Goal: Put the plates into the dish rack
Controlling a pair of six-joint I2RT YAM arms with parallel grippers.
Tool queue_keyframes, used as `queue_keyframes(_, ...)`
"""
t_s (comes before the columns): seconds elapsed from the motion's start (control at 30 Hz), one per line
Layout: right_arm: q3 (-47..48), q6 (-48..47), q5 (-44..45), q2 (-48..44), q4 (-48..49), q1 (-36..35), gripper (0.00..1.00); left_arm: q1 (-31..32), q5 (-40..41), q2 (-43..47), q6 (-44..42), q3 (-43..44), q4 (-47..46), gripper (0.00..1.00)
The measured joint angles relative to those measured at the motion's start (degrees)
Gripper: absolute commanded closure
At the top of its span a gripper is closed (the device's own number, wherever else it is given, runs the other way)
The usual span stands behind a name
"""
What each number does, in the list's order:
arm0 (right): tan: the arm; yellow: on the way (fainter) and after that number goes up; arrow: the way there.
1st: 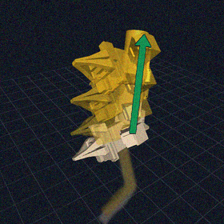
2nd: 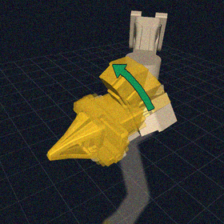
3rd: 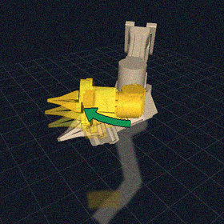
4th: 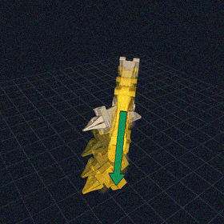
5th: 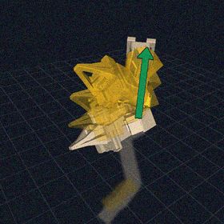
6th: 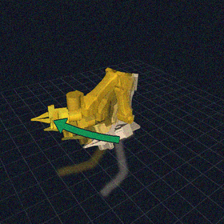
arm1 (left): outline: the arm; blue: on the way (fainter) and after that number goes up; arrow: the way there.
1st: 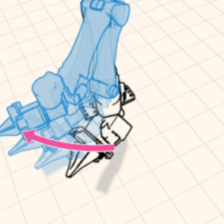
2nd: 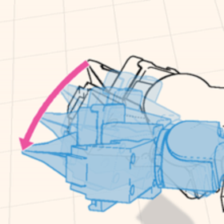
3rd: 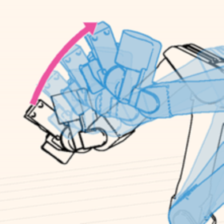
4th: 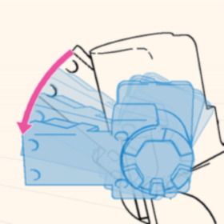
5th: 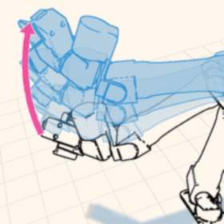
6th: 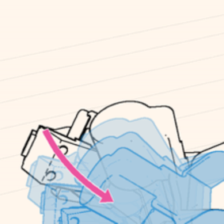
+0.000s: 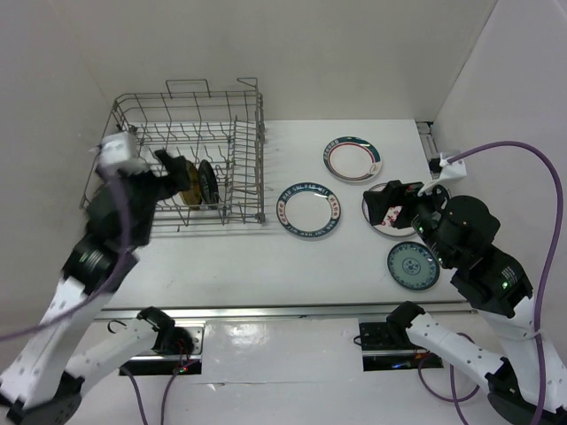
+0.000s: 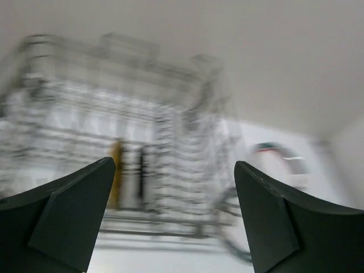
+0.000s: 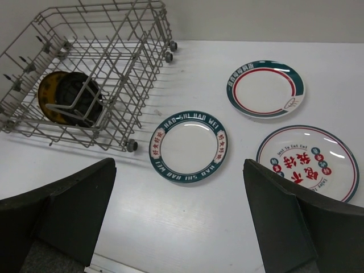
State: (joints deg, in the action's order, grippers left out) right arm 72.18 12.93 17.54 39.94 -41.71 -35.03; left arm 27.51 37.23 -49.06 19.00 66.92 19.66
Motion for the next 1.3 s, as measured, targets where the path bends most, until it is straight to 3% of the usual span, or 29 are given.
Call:
queue_keyframes(0.1,-0.55,0.02,0.98,-0.66,0.09,0.00,0.00,1.46,-12.50,14.86,9.27,-7.41,-5.90,0.00)
queue_keyframes(0.2,-0.55,0.07,2.27,-1.03,0.17,0.00,0.00,1.97,-26.08,21.90,21.14,-24.17,-20.00,0.00)
queue_keyframes(0.27,-0.55,0.11,2.89,-1.20,0.17,0.00,0.00,2.97,-32.50,19.78,28.35,-35.78,-29.64,0.00)
queue_keyframes(0.33,-0.55,0.26,3.19,-1.22,0.17,0.00,0.00,6.49,-35.10,12.87,33.64,-45.64,-32.24,0.00)
queue_keyframes(0.43,-0.55,0.31,3.61,-1.20,0.17,0.02,0.00,15.23,-35.17,1.75,37.33,-51.25,-32.96,0.00)
queue_keyframes(0.57,-0.46,0.48,4.66,-1.18,0.15,0.00,0.00,27.82,-30.84,-9.60,38.36,-43.95,-40.98,0.00)
queue_keyframes(0.7,0.28,0.52,5.55,-1.20,0.13,0.00,0.00,34.80,-26.47,-19.98,39.50,-36.41,-52.26,0.00)
queue_keyframes(0.9,5.05,0.66,5.90,-1.16,0.00,0.00,0.00,38.75,-21.35,-36.76,42.51,-33.22,-61.66,0.00)
queue_keyframes(1.03,8.96,0.66,6.03,-1.03,0.09,0.00,0.00,39.80,-21.09,-49.72,42.82,-25.59,-63.87,0.00)
queue_keyframes(1.3,11.39,0.59,5.97,-0.28,-1.66,0.00,0.00,39.71,-24.11,-62.31,42.93,-13.07,-66.86,0.00)
